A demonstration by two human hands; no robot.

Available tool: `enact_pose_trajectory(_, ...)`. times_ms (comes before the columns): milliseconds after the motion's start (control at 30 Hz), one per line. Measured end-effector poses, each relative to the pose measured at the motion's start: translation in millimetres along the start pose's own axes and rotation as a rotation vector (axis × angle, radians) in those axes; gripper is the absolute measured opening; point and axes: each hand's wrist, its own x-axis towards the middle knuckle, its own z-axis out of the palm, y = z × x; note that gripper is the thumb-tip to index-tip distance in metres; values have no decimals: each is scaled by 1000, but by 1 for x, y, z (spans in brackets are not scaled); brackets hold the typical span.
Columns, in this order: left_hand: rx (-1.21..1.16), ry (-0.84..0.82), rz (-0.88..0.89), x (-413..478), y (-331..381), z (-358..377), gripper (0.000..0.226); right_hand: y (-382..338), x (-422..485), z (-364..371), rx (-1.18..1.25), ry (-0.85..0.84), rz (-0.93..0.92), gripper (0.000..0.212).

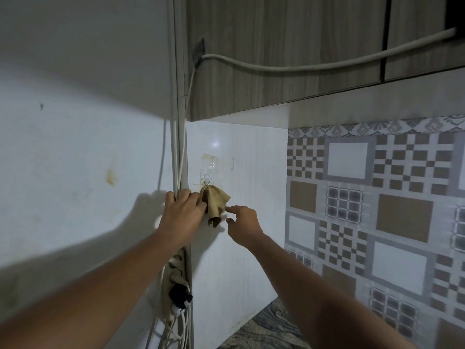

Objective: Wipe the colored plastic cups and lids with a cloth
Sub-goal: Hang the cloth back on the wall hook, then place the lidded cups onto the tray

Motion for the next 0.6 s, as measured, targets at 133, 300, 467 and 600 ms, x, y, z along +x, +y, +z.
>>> enact_pose_trajectory(133,-66,56,-11,2,6,-7,37,2,-5,-4,-23,-27,12,51)
enact_pose_trajectory(300,-207,85,48,3,25,-32,42,12,-21,-18,-84,-27,48,52)
enact_pose_trajectory(467,-442,-89,140,-23,74,-35,51,54,-66,-11,-108,-64,186,52)
enact_pose_trajectory(600,-535,-245,156,-52,125,-20,52,99,-107,6,-190,-169,273,55)
